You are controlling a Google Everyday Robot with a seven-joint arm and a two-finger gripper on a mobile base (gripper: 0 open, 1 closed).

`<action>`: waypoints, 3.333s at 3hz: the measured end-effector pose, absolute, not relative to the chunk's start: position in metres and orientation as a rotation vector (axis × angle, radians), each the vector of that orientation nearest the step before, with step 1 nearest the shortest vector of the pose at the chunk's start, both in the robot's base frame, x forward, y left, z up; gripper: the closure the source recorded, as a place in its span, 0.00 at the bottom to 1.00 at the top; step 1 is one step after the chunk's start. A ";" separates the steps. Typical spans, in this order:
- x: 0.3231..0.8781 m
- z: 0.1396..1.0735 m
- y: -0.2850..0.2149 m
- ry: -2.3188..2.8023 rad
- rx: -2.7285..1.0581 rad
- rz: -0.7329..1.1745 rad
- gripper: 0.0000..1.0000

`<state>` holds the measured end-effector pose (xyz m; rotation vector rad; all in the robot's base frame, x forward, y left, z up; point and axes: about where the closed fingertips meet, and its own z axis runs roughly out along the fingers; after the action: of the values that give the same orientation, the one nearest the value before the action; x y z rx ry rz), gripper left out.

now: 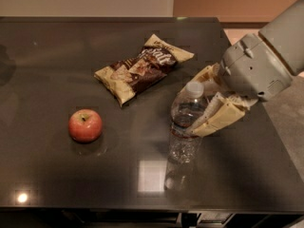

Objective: Move water bottle near apple

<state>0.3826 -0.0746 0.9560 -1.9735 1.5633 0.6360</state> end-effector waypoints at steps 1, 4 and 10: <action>0.398 0.968 -0.049 1.526 -1.980 0.645 1.00; 0.431 0.968 0.035 1.446 -2.008 0.757 1.00; 0.440 0.942 0.069 1.392 -2.059 0.755 0.00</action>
Offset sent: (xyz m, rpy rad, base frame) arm 0.0511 0.0946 0.0270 0.0668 0.0080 0.0862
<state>0.4396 0.0688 0.9420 -2.0589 1.3923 0.7551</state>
